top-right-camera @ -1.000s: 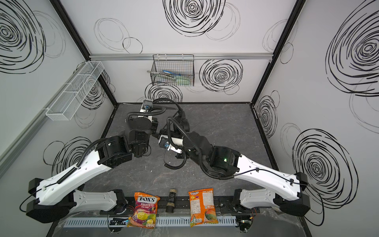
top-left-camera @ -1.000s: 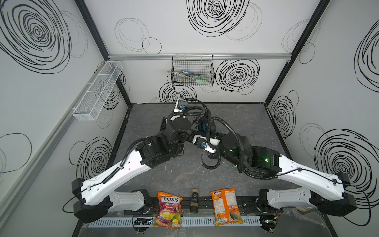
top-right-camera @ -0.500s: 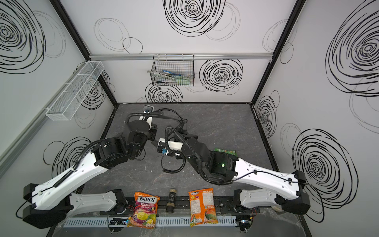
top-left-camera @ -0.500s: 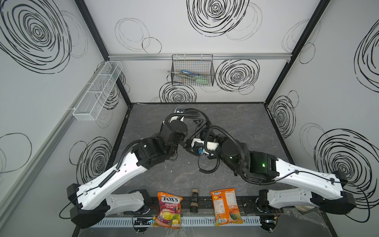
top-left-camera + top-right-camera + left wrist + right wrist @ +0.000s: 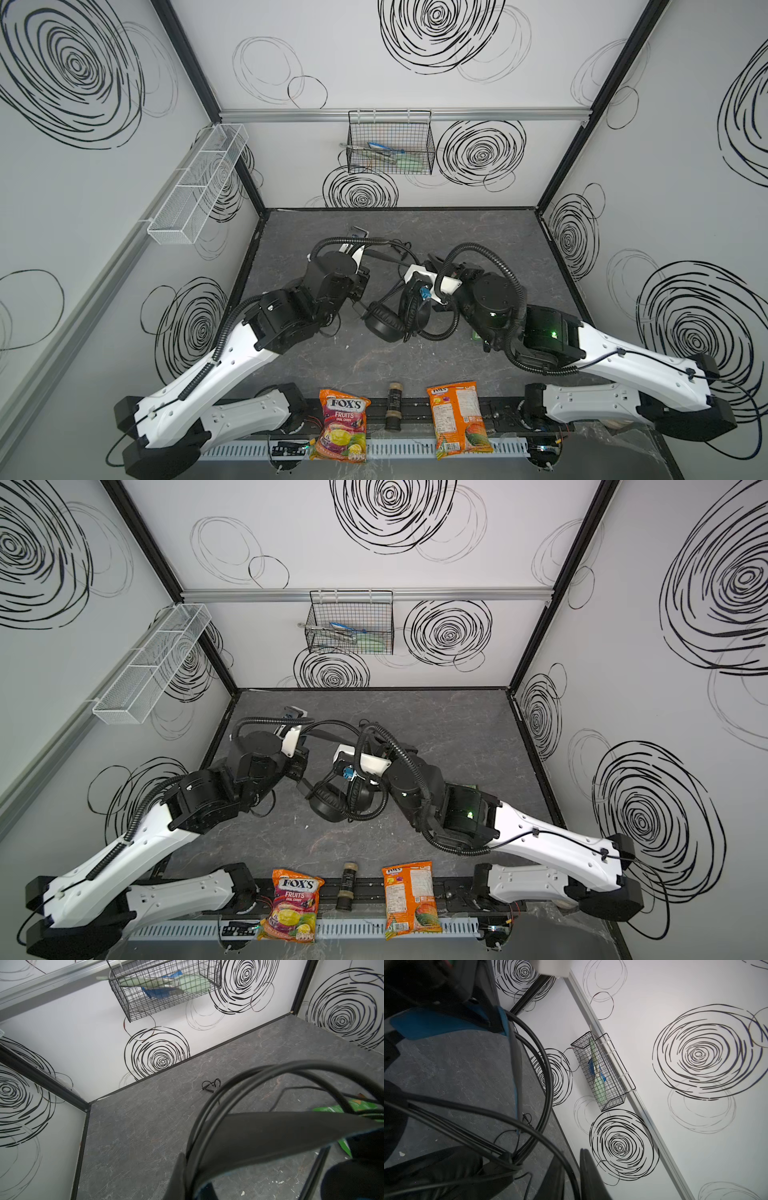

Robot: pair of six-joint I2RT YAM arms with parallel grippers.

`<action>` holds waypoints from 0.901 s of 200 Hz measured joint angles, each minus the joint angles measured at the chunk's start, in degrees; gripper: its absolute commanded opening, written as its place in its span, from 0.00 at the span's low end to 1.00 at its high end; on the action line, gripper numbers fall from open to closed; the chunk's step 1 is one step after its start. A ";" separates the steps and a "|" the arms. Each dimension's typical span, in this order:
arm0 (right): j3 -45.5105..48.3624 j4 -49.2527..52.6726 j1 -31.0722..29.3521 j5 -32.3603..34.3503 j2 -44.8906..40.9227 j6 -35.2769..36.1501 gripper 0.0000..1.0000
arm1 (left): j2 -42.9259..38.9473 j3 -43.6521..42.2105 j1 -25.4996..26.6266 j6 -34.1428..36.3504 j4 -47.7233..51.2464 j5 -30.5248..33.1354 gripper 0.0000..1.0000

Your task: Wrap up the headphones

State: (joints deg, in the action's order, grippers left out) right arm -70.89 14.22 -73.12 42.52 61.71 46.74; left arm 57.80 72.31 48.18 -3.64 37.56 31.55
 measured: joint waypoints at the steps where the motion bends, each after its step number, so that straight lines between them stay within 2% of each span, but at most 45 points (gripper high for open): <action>1: 0.00 0.00 0.09 0.02 -0.11 0.00 0.17 | -0.07 0.00 0.00 0.11 0.02 -0.09 0.00; 43: 0.02 1.31 6.10 -4.59 -1.46 -4.04 0.10 | -1.88 0.02 -0.57 0.35 -0.57 -3.74 0.00; 87: 0.15 2.45 16.65 -16.74 -1.92 -11.02 0.06 | -2.84 0.79 -0.74 -1.55 -4.15 -8.66 0.00; 122: 0.57 2.47 23.69 -27.69 -2.93 -17.22 0.08 | -2.86 2.27 -1.51 -3.30 -4.63 -10.43 0.00; 143: 1.44 1.70 27.12 -34.53 -4.37 -21.03 0.14 | -2.86 3.23 -2.16 -4.39 -4.59 -12.35 0.00; 180: 2.51 -0.76 30.91 -37.64 -6.80 -25.42 0.20 | -3.34 5.20 -4.24 -5.57 -1.70 -17.94 0.00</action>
State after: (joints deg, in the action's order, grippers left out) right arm -68.38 13.45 -42.22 4.89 54.92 21.32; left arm 54.46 77.52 43.94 -9.21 35.86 13.61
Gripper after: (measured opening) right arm 0.177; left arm 0.096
